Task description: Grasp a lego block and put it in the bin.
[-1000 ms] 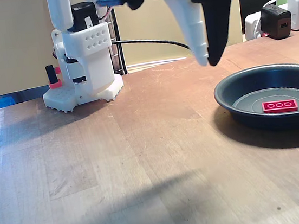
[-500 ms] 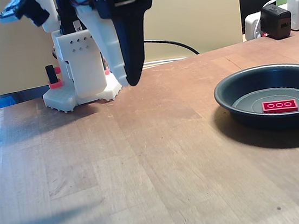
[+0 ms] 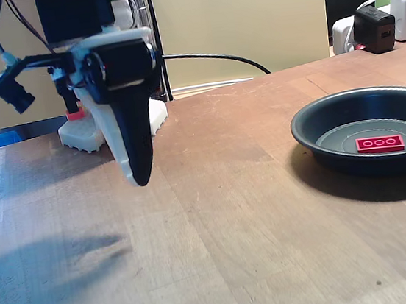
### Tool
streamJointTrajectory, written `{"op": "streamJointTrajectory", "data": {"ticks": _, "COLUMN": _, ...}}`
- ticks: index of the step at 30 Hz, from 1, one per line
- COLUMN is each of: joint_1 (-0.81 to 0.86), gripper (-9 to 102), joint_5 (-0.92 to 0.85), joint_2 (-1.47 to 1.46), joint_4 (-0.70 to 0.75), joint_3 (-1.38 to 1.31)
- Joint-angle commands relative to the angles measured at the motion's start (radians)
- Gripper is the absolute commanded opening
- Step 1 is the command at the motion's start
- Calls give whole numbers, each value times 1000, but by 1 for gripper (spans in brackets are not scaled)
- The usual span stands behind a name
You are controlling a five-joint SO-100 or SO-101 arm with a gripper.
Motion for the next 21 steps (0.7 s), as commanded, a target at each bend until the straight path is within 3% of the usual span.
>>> {"op": "streamJointTrajectory", "data": {"ticks": 1, "joint_1": 14, "gripper": 0, "joint_5": -11, "joint_2": 38, "joint_4": -37, "joint_3": 69}}
{"op": "streamJointTrajectory", "data": {"ticks": 21, "joint_1": 58, "gripper": 0, "joint_5": -11, "joint_2": 356, "joint_4": -57, "joint_3": 334}}
